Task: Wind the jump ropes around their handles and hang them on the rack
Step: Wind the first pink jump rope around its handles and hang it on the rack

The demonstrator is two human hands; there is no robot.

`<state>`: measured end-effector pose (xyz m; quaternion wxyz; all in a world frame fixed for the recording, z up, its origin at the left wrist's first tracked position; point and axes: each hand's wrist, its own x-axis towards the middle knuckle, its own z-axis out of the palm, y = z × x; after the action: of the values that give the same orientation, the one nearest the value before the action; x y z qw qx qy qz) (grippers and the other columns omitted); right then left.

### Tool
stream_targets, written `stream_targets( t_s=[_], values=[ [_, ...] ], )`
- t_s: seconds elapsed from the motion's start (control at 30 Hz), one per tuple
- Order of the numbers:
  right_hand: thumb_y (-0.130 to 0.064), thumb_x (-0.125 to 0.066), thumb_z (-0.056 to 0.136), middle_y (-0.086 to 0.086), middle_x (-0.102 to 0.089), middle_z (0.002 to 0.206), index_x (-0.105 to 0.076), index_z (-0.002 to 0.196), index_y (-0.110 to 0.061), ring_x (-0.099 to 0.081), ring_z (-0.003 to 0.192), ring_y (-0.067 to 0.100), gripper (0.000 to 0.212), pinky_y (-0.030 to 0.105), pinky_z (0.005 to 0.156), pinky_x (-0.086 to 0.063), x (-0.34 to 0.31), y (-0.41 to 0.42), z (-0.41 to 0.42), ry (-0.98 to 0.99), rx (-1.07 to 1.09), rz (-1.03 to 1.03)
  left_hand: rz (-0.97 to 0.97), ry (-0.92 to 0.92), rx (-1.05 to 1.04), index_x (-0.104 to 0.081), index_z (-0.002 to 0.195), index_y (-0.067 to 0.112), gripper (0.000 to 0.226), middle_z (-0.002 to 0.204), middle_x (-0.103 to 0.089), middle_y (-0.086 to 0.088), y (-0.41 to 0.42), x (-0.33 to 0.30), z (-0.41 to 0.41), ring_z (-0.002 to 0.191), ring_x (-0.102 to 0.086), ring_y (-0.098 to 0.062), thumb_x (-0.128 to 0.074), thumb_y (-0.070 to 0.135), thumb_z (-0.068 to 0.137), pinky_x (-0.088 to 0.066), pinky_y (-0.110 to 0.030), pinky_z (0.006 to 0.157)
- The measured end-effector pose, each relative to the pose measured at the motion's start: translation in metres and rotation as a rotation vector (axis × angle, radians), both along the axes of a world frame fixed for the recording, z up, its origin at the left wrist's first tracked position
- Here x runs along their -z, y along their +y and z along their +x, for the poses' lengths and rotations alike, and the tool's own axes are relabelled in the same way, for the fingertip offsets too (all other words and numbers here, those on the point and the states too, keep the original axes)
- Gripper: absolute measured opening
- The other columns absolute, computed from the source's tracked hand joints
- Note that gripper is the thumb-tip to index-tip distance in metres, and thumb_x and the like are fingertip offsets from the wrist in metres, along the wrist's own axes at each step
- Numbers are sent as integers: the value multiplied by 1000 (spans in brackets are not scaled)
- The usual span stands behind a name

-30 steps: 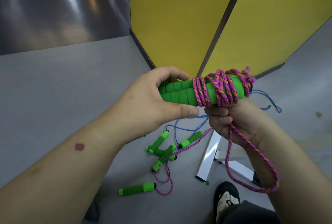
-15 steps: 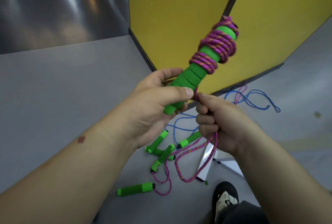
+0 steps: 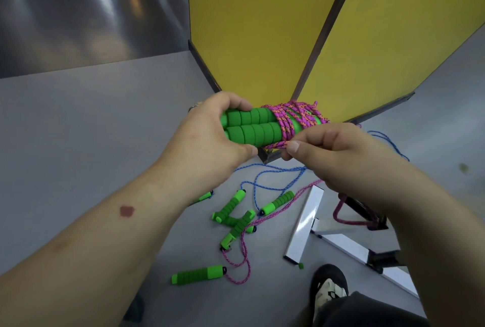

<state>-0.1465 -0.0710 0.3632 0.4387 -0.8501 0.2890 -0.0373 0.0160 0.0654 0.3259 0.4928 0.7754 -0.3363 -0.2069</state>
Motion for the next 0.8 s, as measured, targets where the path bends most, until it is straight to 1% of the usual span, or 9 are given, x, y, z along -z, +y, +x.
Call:
stream_targets(
  t_s=[0.13,0.23,0.33,0.43,0.53,0.6,0.67,0.73,0.8],
  values=[
    [-41,-63,92,-13,-36,46,-75,88,-22,-29,42,7,23,20,43,-26,-1,-5,-3,-64,3,59,5,-57,32,-62,110,44,59,120,-54,7,0,0,-2,90,-60,-2,-87,3,75,-42,-1,60],
    [-30,-69,92,-13,-43,44,-75,84,-15,-34,37,4,18,14,40,-29,-4,-6,-4,-115,1,98,-19,-59,97,-57,110,44,65,117,-55,7,1,0,-3,91,-60,-4,-80,-6,75,-45,-7,58],
    [-28,-74,87,-7,-59,56,-76,84,-18,-46,48,4,11,15,50,-37,-5,-9,-6,-172,-26,44,-15,-64,165,-53,109,45,67,107,-57,6,1,0,-6,75,-58,-2,-74,-10,75,-43,-10,51],
    [-26,-76,86,5,-59,64,-77,83,-21,-47,57,8,7,19,53,-38,-4,-12,-7,-250,-13,-19,-19,-95,220,-57,101,49,71,103,-58,9,1,-1,-10,78,-58,3,-68,-15,74,-44,-11,52],
    [-25,-77,85,10,-65,72,-77,83,-23,-51,62,12,3,24,56,-41,-5,-11,-6,-295,-20,-35,3,-94,245,-60,97,53,76,102,-59,13,0,-1,-11,80,-60,-5,-62,-19,74,-51,-26,53],
    [-26,-77,83,5,-69,75,-78,88,-24,-55,67,13,5,24,60,-44,-5,-11,-6,-313,-34,25,10,-86,259,-63,97,54,81,104,-60,14,-1,0,-10,84,-63,-8,-59,-23,73,-55,-36,60],
    [-25,-75,82,10,-73,85,-78,92,-24,-59,74,20,10,25,65,-49,-3,-12,-6,-318,-30,74,-5,-76,281,-65,95,55,84,109,-60,12,-2,2,-9,95,-64,-13,-61,-26,72,-58,-43,69],
    [-19,-73,84,18,-73,91,-78,94,-24,-64,78,24,12,21,68,-52,-1,-14,-6,-331,-19,120,-32,-52,293,-66,90,56,86,112,-58,9,-1,1,-7,98,-62,-16,-60,-28,71,-57,-45,74],
    [-16,-73,84,17,-74,90,-77,94,-24,-65,77,17,13,17,65,-50,0,-14,-5,-353,-5,165,-64,-11,305,-67,84,54,86,113,-56,4,0,0,-6,98,-60,-19,-56,-30,69,-54,-43,72]
  ],
)
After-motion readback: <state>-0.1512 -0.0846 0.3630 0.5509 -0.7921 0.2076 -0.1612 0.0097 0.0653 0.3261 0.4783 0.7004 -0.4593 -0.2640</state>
